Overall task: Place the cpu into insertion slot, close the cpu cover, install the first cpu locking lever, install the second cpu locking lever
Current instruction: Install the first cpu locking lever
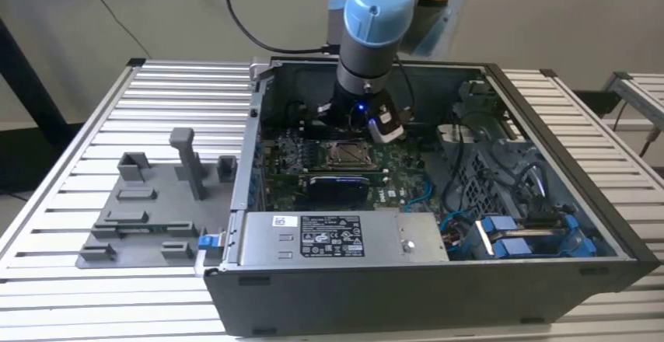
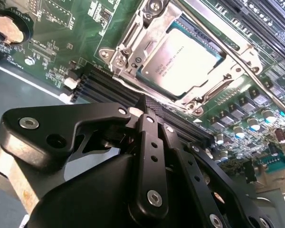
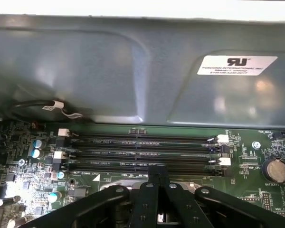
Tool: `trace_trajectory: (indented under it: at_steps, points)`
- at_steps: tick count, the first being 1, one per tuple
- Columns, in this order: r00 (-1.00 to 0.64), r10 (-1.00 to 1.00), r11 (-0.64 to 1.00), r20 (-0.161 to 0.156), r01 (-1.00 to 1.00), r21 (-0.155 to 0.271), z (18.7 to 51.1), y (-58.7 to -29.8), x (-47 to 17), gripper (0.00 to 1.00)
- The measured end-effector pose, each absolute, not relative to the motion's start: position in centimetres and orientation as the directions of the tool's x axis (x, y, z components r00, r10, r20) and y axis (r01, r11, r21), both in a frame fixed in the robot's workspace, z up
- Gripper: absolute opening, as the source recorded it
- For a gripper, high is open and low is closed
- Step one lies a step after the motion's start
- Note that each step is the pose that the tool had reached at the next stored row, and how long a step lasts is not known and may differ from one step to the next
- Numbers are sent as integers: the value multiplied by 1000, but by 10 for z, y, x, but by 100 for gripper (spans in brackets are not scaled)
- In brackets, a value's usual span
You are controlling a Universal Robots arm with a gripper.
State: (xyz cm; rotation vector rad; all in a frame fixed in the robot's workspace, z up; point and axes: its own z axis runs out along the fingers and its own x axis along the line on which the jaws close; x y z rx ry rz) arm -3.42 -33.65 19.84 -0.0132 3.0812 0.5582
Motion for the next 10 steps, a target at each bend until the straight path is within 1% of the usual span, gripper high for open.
trace_trajectory:
  at_steps: [10]
  points:
    - [-1000,-6,936,-10,-10,351,197,-338,-29,11]
